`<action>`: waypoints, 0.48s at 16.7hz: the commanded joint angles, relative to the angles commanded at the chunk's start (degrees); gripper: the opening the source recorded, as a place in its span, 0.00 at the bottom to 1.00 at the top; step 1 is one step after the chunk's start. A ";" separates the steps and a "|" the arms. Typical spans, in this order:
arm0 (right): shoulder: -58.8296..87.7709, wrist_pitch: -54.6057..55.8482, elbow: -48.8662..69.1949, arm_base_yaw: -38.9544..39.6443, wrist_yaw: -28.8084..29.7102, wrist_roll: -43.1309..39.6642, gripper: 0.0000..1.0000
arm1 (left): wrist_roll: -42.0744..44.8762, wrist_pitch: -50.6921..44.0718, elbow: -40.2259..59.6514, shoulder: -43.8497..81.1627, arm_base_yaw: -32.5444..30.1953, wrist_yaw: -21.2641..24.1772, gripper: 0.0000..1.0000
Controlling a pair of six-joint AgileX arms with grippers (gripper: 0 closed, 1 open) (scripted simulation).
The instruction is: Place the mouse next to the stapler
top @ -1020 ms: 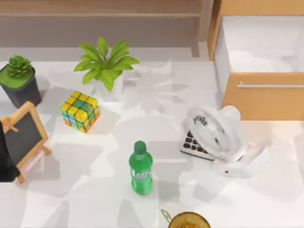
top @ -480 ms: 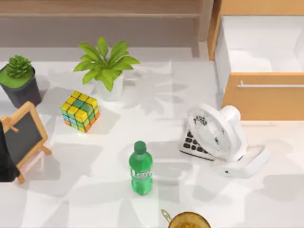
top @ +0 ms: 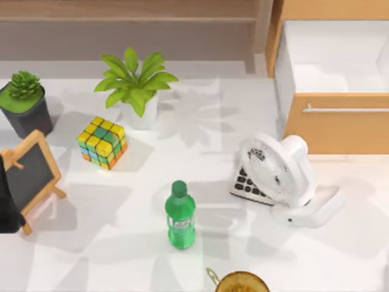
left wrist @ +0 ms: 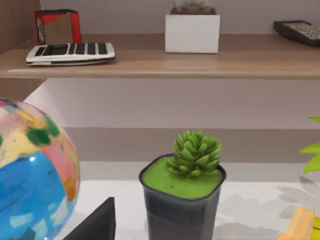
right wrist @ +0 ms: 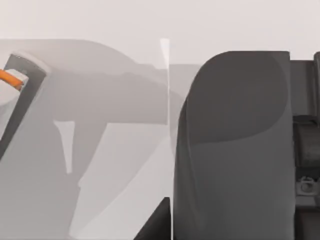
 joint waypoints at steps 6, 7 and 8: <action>0.26 0.45 0.34 0.23 -0.24 0.10 0.00 | 0.00 0.00 0.00 0.00 0.00 0.00 1.00; 0.28 1.07 0.68 0.20 -0.63 -0.03 0.00 | 0.00 0.00 0.00 0.00 0.00 0.00 1.00; 0.32 1.92 1.13 0.16 -1.19 -0.20 0.00 | 0.00 0.00 0.00 0.00 0.00 0.00 1.00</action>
